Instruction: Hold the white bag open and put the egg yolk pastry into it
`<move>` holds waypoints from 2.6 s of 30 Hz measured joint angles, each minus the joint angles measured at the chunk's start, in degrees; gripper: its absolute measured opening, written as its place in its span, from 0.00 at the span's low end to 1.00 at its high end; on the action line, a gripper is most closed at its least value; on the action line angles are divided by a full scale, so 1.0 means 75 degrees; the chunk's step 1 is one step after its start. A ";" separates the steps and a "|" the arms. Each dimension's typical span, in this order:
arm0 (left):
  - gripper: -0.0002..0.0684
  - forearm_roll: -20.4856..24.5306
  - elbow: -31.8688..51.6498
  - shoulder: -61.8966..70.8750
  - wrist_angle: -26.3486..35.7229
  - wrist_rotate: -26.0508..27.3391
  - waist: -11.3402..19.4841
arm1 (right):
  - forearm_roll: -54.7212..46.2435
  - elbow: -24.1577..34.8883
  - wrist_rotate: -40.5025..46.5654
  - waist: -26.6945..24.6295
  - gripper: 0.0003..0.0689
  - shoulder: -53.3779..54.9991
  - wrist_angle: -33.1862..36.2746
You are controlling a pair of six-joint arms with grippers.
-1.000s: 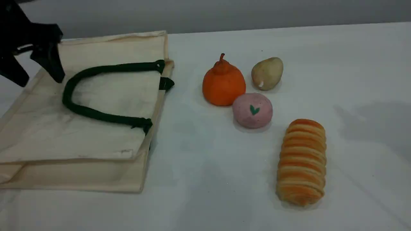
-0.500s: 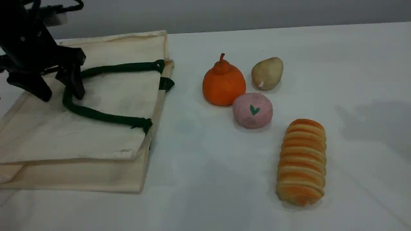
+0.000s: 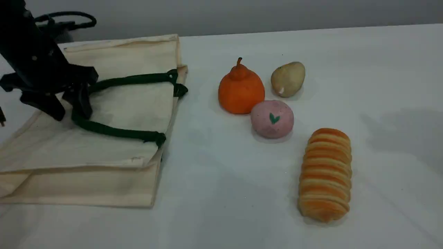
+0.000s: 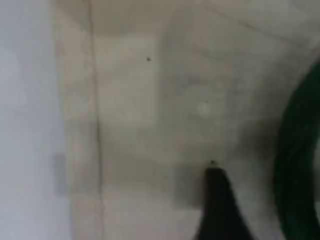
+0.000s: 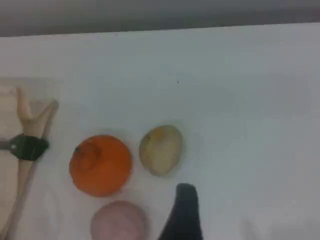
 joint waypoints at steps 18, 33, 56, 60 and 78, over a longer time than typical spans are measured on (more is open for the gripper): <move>0.14 0.0010 -0.1756 -0.0022 0.2832 0.1185 -0.0089 | -0.0007 0.0000 0.0000 0.0000 0.85 0.0000 0.0061; 0.14 -0.0394 -0.3823 -0.1223 0.4861 0.1873 -0.0099 | -0.0065 0.0000 -0.0224 0.0000 0.85 0.0000 0.0135; 0.14 -0.2625 -0.3784 -0.4077 0.4842 0.4748 -0.0118 | 0.1169 0.0000 -0.1928 0.0084 0.85 0.1364 0.0193; 0.14 -0.2599 -0.3784 -0.4295 0.4834 0.4965 -0.0264 | 0.1894 0.0000 -0.2733 0.0084 0.85 0.1654 0.0194; 0.14 -0.2583 -0.3769 -0.4382 0.4825 0.4948 -0.0467 | 0.4471 -0.0195 -0.5854 0.1168 0.85 0.3463 -0.0910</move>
